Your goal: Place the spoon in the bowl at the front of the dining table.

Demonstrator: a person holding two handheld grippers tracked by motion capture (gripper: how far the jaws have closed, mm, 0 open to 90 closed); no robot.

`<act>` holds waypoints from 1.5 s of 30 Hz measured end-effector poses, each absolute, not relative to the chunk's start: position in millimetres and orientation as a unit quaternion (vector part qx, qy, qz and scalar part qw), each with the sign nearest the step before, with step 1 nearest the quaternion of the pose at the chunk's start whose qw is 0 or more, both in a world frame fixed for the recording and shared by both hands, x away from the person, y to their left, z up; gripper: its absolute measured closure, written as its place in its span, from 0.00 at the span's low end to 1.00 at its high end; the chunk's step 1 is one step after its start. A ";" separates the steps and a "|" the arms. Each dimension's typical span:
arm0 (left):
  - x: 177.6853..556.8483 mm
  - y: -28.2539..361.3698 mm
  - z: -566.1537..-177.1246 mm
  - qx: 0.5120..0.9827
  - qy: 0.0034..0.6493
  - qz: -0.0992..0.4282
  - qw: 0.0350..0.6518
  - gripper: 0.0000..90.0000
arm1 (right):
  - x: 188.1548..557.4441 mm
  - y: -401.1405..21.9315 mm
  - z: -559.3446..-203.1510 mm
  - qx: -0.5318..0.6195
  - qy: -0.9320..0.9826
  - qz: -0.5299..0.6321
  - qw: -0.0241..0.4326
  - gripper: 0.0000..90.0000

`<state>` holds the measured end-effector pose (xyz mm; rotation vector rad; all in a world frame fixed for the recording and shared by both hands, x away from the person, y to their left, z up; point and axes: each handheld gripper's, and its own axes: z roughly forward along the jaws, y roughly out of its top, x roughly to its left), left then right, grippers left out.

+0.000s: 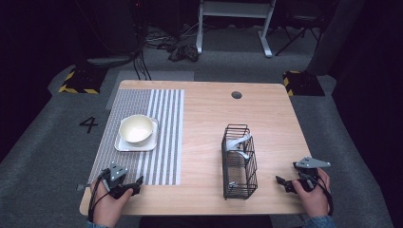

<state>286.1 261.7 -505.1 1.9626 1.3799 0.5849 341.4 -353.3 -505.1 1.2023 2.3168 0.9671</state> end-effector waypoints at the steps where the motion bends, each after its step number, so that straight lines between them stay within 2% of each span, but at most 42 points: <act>1: 286.0 261.6 -505.1 0.750 0.527 0.224 0.330 0.24 | 341.4 -353.3 -505.2 0.425 0.819 0.342 0.178 0.01; 18: 285.5 261.0 -504.8 0.749 0.526 0.226 0.332 0.25 | 341.5 -353.3 -505.1 0.425 0.819 0.342 0.178 0.01; 21: 284.8 261.0 -502.5 0.745 0.519 0.234 0.348 0.28 | 341.5 -353.3 -505.2 0.425 0.819 0.342 0.178 0.01; 24: 282.3 261.6 -492.8 0.734 0.513 0.246 0.371 0.29 | 341.5 -353.3 -505.2 0.425 0.819 0.342 0.178 0.01; 32: 279.0 260.7 -481.6 0.734 0.506 0.242 0.384 0.29 | 341.5 -353.3 -505.2 0.425 0.819 0.342 0.178 0.01; 36: 277.3 258.3 -475.2 0.727 0.504 0.208 0.417 0.28 | 341.5 -353.3 -505.2 0.425 0.819 0.342 0.178 0.01; 45: 266.4 251.2 -448.1 0.729 0.483 0.241 0.420 0.27 | 341.5 -353.3 -505.2 0.425 0.819 0.342 0.178 0.01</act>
